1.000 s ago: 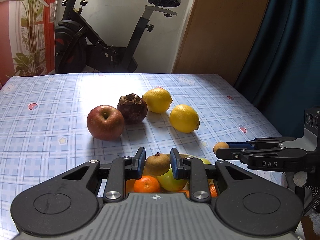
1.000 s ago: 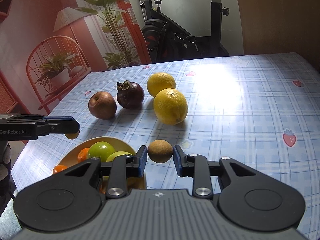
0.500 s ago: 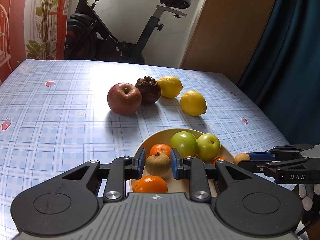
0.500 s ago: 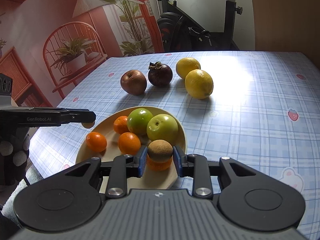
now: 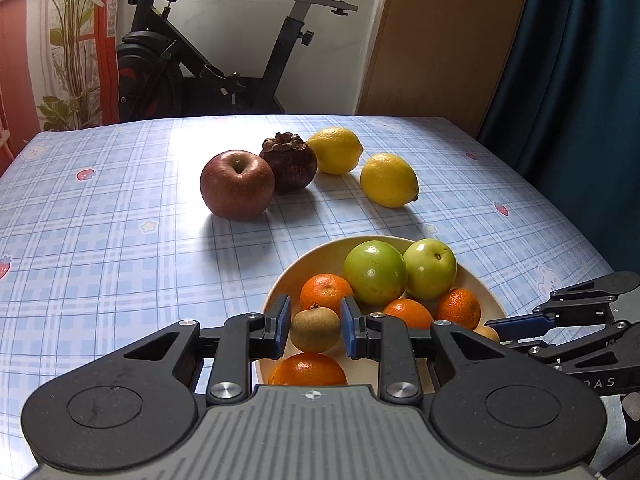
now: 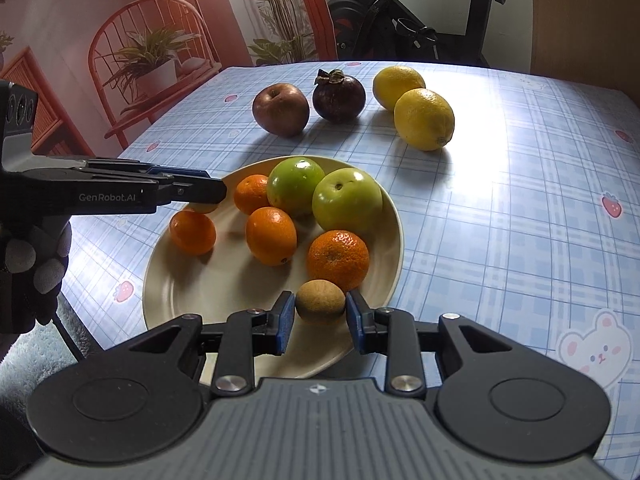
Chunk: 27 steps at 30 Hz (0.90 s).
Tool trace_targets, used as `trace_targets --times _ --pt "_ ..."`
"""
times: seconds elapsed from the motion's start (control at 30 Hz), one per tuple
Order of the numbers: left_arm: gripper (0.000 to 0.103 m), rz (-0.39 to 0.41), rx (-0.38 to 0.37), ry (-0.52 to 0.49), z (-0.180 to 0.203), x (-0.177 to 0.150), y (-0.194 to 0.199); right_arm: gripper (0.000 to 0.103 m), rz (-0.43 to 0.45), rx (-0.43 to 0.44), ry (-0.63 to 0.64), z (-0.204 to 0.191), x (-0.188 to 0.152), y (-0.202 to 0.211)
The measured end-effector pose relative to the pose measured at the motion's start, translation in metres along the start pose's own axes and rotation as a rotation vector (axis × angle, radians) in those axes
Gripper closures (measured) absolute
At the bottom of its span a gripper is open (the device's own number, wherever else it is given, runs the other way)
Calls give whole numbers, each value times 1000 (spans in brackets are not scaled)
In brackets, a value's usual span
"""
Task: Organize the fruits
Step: 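Carry both held kiwis over the cream plate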
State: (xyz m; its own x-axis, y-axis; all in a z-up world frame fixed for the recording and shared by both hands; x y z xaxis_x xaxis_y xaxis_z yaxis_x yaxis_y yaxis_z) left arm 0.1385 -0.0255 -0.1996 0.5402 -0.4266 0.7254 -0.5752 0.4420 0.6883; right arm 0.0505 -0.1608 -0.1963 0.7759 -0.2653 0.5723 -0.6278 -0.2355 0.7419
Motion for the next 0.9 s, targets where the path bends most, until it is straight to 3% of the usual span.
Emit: trace_targets --times 0.9 --pt "79 -12 40 0 -8 -9 -10 72 16 -30 49 9 18 -14"
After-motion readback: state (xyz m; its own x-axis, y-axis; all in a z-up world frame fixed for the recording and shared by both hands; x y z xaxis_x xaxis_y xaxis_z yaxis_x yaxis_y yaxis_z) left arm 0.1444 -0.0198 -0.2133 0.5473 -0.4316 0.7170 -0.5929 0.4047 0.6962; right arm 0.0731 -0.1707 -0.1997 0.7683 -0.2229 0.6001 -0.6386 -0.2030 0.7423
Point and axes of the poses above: each gripper's, at about its wrist camera, not at the fingertips, and y roughly against the way its jaws point, z to its right, x to its top, the point moved 4 cm from there along -y, roughly the way its jaws point, and after that the axes turned 12 degrees about -y, right-handed, at the moved point
